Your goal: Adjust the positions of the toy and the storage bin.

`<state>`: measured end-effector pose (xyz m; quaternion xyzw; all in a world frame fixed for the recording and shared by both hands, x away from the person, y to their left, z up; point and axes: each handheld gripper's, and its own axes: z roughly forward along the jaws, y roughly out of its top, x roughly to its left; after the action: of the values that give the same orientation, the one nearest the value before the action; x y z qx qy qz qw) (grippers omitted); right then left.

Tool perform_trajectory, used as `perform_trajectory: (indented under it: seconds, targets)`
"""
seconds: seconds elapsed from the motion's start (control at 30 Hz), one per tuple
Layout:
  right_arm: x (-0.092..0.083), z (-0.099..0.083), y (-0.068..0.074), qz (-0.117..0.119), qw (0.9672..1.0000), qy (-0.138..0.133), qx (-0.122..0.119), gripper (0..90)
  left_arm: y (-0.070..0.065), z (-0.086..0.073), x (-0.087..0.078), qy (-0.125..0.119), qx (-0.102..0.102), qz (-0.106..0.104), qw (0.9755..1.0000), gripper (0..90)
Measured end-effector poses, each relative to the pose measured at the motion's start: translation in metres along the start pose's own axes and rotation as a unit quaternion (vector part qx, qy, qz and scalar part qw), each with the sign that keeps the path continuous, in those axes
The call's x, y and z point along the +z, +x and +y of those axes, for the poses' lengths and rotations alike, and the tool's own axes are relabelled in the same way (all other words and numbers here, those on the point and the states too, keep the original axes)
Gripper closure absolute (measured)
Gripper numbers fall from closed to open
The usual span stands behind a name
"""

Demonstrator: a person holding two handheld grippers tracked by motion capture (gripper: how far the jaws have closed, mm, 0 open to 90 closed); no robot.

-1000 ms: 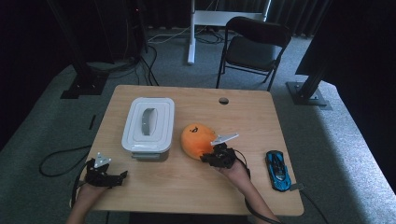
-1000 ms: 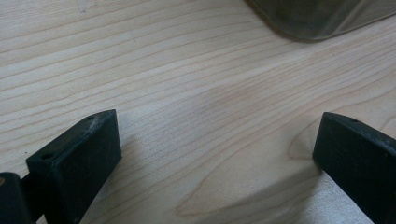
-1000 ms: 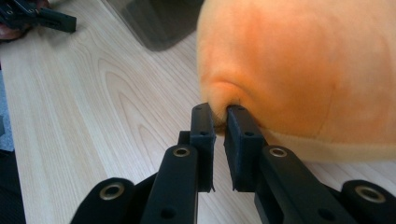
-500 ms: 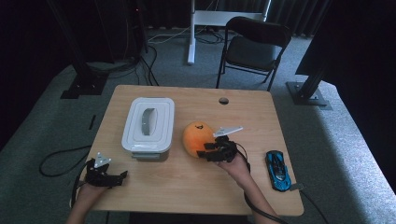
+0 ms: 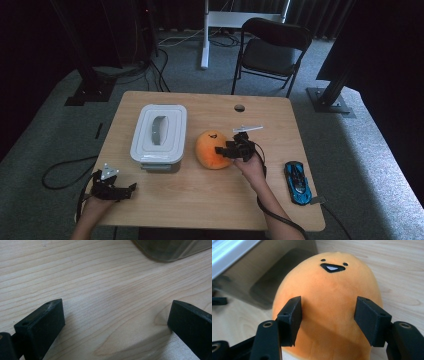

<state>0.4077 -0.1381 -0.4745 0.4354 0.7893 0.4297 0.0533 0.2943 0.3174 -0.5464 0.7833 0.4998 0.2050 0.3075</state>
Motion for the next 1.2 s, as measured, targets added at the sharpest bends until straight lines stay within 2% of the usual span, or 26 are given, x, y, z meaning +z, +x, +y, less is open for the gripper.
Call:
perform_trajectory:
  seconds: [0.07, 0.23, 0.27, 0.3, 0.37, 0.53, 0.67, 0.8, 0.87, 0.93, 1.07, 1.13, 1.2]
  targets:
    - [0.003, -0.001, 0.001, 0.002, 1.0000, -0.007, -0.002, 38.3, 0.000, 0.000, 0.000, 0.000, 0.000, 0.000, 1.0000, 1.4]
    - [0.011, -0.009, 0.006, 0.002, 0.9998, -0.001, -0.018, 36.3, 0.000, 0.000, 0.000, 0.000, 0.000, 0.000, 1.0000, 1.4]
    - [0.013, -0.011, 0.010, -0.007, 0.9996, 0.004, -0.027, 35.7, 0.000, 0.000, 0.000, 0.000, 0.000, 0.000, 1.0000, 1.4]
    - [0.013, -0.011, 0.012, -0.011, 0.9996, 0.003, -0.027, 35.6, 0.000, 0.000, 0.000, 0.000, 0.000, 0.000, 1.0000, 1.4]
    - [0.016, -0.012, 0.014, -0.013, 0.9995, 0.008, -0.029, 34.5, 0.000, 0.000, 0.000, 0.000, 0.000, 0.000, 1.0000, 1.4]
    - [0.023, -0.013, 0.025, -0.026, 0.9978, 0.019, -0.058, 30.2, 0.000, 0.000, 0.000, 0.000, 0.000, 0.000, 1.0000, 1.4]
    - [0.027, -0.014, 0.030, -0.034, 0.9967, 0.024, -0.070, 31.1, 0.000, 0.000, 0.000, 0.000, 0.000, 0.000, 1.0000, 1.4]
    - [0.030, -0.014, 0.035, -0.053, 0.9945, 0.028, -0.086, 38.7, 0.000, 0.000, 0.000, 0.000, 0.000, 0.000, 1.0000, 1.4]
    - [0.030, -0.013, 0.035, -0.056, 0.9944, 0.030, -0.084, 41.3, 0.000, 0.000, 0.000, 0.000, 0.000, 0.000, 1.0000, 1.4]
    - [0.031, -0.011, 0.036, -0.066, 0.9937, 0.039, -0.082, 49.7, 0.000, 0.000, 0.000, 0.000, 0.000, 0.000, 1.0000, 1.4]
    - [0.029, -0.008, 0.038, -0.066, 0.9924, 0.048, -0.092, 61.5, 0.000, 0.000, 0.000, 0.000, 0.000, 0.000, 1.0000, 1.4]
    - [0.027, -0.007, 0.037, -0.062, 0.9932, 0.047, -0.087, 67.3, 0.000, 0.000, 0.000, 0.000, 0.000, 0.000, 1.0000, 1.4]
    - [0.023, -0.006, 0.036, -0.067, 0.9930, 0.040, -0.088, 71.5, 0.000, 0.000, 0.000, 0.000, 0.000, 0.000, 1.0000, 1.4]
